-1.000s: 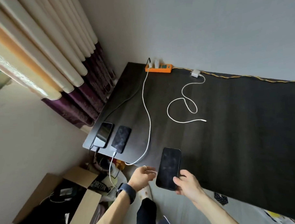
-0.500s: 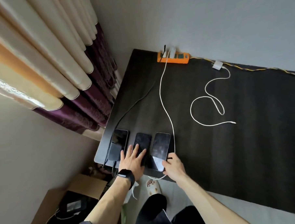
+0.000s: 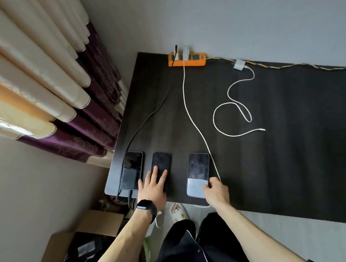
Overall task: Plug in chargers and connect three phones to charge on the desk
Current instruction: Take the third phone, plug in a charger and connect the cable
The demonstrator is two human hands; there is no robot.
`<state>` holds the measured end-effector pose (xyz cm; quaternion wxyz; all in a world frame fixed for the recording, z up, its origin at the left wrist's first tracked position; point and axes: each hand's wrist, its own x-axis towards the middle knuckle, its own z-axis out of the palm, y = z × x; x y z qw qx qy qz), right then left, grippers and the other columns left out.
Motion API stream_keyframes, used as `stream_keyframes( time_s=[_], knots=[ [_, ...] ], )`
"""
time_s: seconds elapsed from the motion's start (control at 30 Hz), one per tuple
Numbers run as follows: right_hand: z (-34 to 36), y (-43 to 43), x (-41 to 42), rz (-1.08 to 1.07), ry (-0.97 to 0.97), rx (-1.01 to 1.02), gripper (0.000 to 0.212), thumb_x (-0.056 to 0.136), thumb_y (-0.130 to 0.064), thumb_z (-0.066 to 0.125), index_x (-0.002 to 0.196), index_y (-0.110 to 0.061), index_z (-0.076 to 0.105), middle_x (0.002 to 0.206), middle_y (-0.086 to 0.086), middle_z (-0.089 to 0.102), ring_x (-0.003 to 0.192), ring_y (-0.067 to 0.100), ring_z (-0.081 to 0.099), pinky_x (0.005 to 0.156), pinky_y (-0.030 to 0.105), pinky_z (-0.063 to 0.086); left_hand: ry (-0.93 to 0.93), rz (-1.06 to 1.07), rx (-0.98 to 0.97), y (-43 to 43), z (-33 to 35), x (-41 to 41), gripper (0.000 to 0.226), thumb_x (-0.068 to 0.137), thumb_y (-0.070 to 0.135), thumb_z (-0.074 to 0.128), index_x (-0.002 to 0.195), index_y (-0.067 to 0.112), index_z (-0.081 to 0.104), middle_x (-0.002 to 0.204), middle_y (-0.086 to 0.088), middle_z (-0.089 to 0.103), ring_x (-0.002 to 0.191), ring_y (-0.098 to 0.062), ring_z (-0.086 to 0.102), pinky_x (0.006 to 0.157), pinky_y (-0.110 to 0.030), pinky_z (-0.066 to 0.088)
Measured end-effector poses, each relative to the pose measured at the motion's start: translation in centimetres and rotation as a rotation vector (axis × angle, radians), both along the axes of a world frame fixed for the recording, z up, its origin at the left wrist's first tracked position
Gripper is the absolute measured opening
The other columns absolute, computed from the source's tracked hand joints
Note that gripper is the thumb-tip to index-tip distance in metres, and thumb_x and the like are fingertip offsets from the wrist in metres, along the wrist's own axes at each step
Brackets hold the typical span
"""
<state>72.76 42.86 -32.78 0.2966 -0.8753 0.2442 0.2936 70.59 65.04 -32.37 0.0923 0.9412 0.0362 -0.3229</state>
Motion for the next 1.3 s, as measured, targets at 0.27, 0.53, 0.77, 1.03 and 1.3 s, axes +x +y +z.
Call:
stream_keyframes(
  time_s=[0.27,0.53,0.77,1.03,1.3],
  knots=[
    [-0.1,1.0,0.9,0.082,0.061,-0.049,0.024,0.093,-0.033,0.053,0.106,-0.018,0.065,0.118,0.009,0.066,0.110,0.034,0.056,0.092,0.034,0.045,0.027,-0.001,0.009,-0.6,0.2,0.0,0.079,0.096,0.030,0.047,0.157,0.033,-0.004,0.165,-0.005,-0.015,0.152,-0.032,-0.006,0.120,-0.058,0.009],
    [0.0,1.3,0.7,0.111,0.115,-0.056,0.017,0.093,-0.034,0.058,0.092,-0.017,0.059,0.106,0.004,0.071,0.093,0.028,0.063,0.075,0.030,0.049,0.035,-0.020,0.022,-0.6,0.0,0.0,0.080,0.096,0.032,0.047,0.156,0.033,-0.006,0.165,-0.006,-0.016,0.152,-0.032,-0.008,0.120,-0.058,0.008],
    [0.2,2.2,1.0,0.171,0.071,-0.100,0.021,0.096,-0.032,0.054,0.106,-0.015,0.059,0.117,0.007,0.065,0.107,0.030,0.062,0.072,0.031,0.043,-0.013,-0.092,0.070,0.5,-0.4,0.0,0.082,0.098,0.025,0.051,0.156,0.037,-0.007,0.165,-0.004,-0.013,0.152,-0.028,-0.003,0.121,-0.053,0.010],
    [0.3,2.3,0.0,0.185,-0.028,-0.098,0.031,0.096,-0.034,0.061,0.119,-0.014,0.054,0.122,0.006,0.063,0.113,0.028,0.062,0.089,0.039,0.052,-0.036,-0.102,0.089,1.1,-0.9,-0.1,0.088,0.096,0.008,0.049,0.154,0.041,-0.009,0.165,0.000,-0.015,0.153,-0.025,-0.004,0.121,-0.054,0.012],
    [0.4,2.2,-0.4,0.223,-0.016,-0.079,0.042,0.092,-0.036,0.066,0.125,-0.022,0.043,0.123,0.005,0.057,0.109,0.029,0.062,0.077,0.039,0.054,-0.015,-0.094,0.101,0.6,-0.4,0.0,0.091,0.092,0.001,0.047,0.154,0.039,-0.008,0.165,-0.001,-0.016,0.153,-0.026,-0.005,0.121,-0.054,0.013]
  ],
)
